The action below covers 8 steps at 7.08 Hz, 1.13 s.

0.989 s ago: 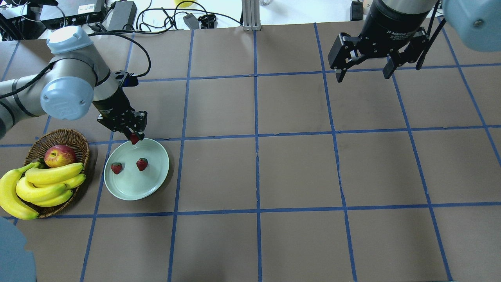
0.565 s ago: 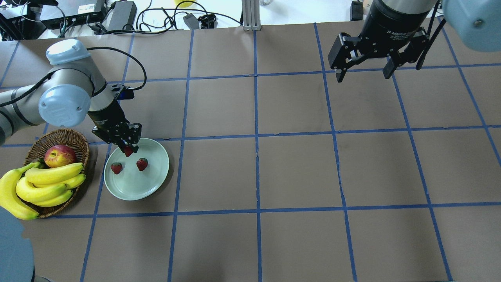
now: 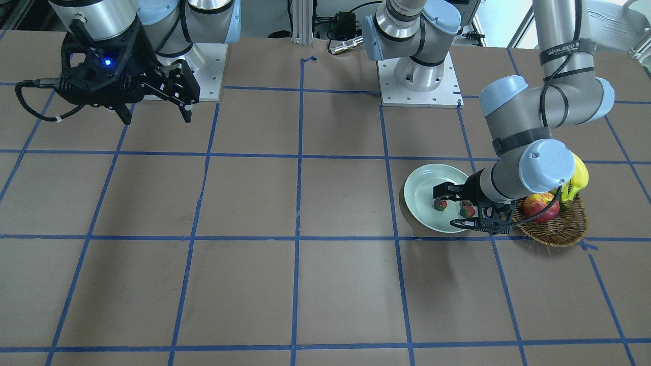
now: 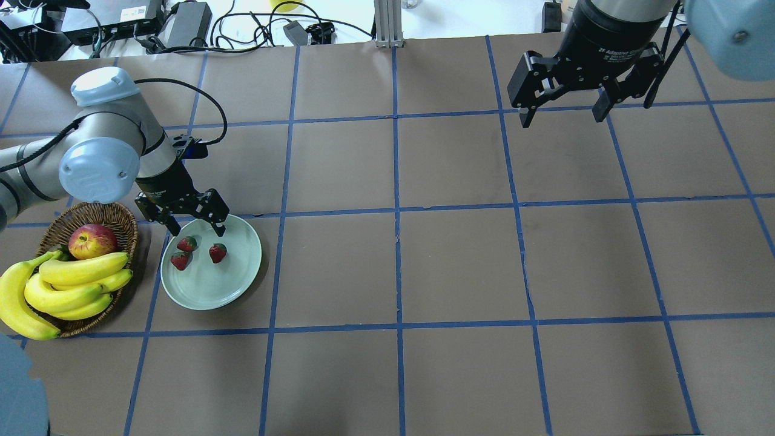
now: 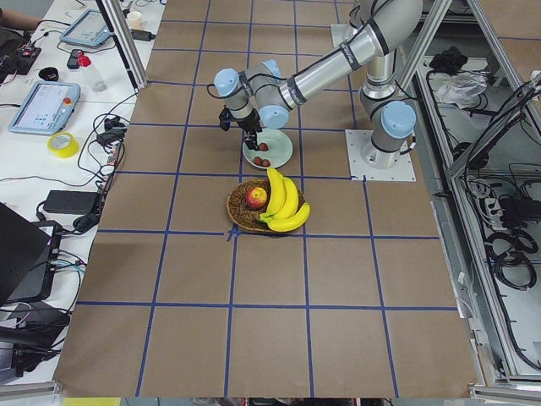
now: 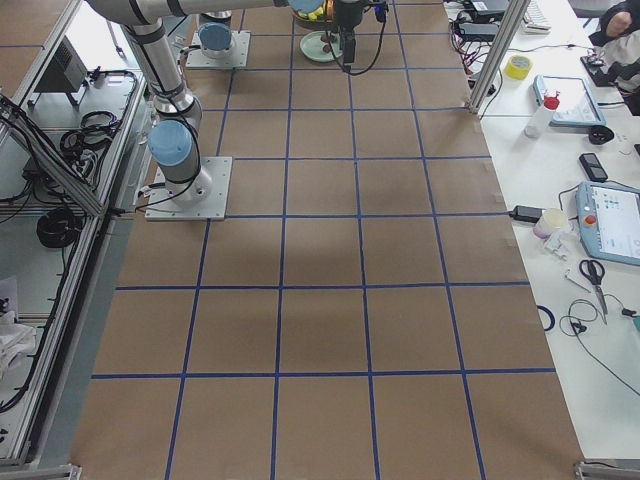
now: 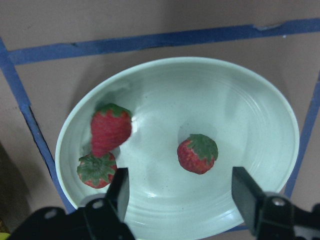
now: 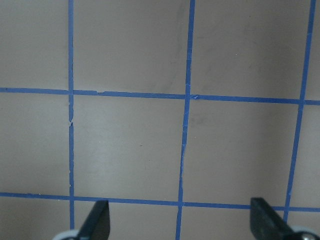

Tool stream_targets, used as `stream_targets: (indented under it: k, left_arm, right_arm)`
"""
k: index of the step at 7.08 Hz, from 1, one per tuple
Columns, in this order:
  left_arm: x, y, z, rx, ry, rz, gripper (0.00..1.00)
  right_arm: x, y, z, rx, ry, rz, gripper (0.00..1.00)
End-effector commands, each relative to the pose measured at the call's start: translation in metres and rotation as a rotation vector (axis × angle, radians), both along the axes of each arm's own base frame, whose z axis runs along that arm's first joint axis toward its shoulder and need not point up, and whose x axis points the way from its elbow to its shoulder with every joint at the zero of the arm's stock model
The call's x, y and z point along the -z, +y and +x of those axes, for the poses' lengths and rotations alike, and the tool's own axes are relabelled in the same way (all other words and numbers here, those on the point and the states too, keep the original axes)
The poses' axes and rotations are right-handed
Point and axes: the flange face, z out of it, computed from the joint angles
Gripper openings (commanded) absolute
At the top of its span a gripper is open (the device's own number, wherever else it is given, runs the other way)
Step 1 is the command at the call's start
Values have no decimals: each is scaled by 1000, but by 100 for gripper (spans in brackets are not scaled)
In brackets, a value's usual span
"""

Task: Collect all strawberries into plate

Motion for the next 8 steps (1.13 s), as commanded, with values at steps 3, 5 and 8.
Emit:
stream_targets:
  k: [3, 5, 8]
  left_arm:
    - [-194, -11, -21, -143, -41, -203, 100]
    - [-248, 18, -91, -135, -43, -296, 100]
    - [-259, 41, -140, -113, -36, -319, 100]
  right_arm:
    - [0, 0, 0, 0, -1, 0, 100]
    - [0, 0, 0, 0, -1, 0, 100]
    - [0, 0, 0, 0, -1, 0, 100]
